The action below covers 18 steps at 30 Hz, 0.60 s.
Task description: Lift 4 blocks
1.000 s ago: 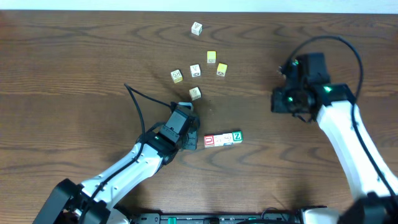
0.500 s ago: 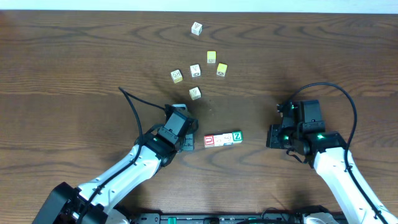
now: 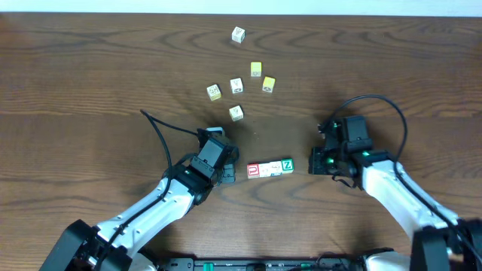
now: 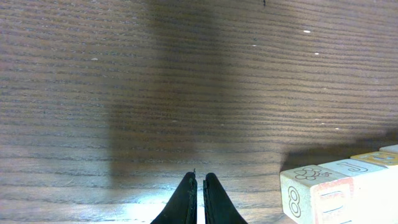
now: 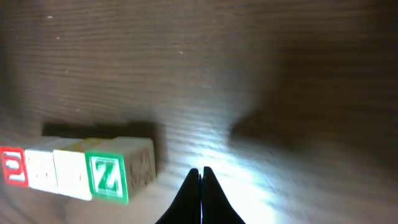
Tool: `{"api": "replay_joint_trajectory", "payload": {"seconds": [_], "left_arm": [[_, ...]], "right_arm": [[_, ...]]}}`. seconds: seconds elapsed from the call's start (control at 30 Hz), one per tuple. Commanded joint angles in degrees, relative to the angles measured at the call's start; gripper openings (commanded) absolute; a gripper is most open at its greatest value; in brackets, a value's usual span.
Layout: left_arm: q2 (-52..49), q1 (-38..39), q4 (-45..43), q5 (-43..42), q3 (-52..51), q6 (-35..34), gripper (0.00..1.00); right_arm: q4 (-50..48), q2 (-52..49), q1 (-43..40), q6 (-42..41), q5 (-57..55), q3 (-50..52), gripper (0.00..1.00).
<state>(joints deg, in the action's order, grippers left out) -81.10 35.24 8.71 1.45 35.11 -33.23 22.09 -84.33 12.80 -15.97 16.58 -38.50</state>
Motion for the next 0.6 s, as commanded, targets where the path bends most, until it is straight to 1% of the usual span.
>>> {"api": "replay_joint_trajectory", "payload": {"seconds": [0.0,0.27,0.47,0.57], "left_arm": [[0.83,-0.42,-0.04,0.09,-0.68,-0.52,0.07],[0.83,-0.42,-0.48,0.09,-0.68,-0.52,0.07],[0.83,-0.42,-0.48,0.09,-0.68,-0.52,0.07],[0.83,-0.42,-0.48,0.09,-0.68,-0.52,0.07]], "right_arm": [[-1.64,-1.75,1.14,-0.26,1.73,-0.50,0.01],[-1.95,-2.10,1.25,2.89,2.01,-5.55,0.01],[-1.92,-2.12,2.89,2.95,3.26,-6.56,0.01],[-1.90,-2.27,4.90,1.66,3.34,-6.56,0.01]]}}
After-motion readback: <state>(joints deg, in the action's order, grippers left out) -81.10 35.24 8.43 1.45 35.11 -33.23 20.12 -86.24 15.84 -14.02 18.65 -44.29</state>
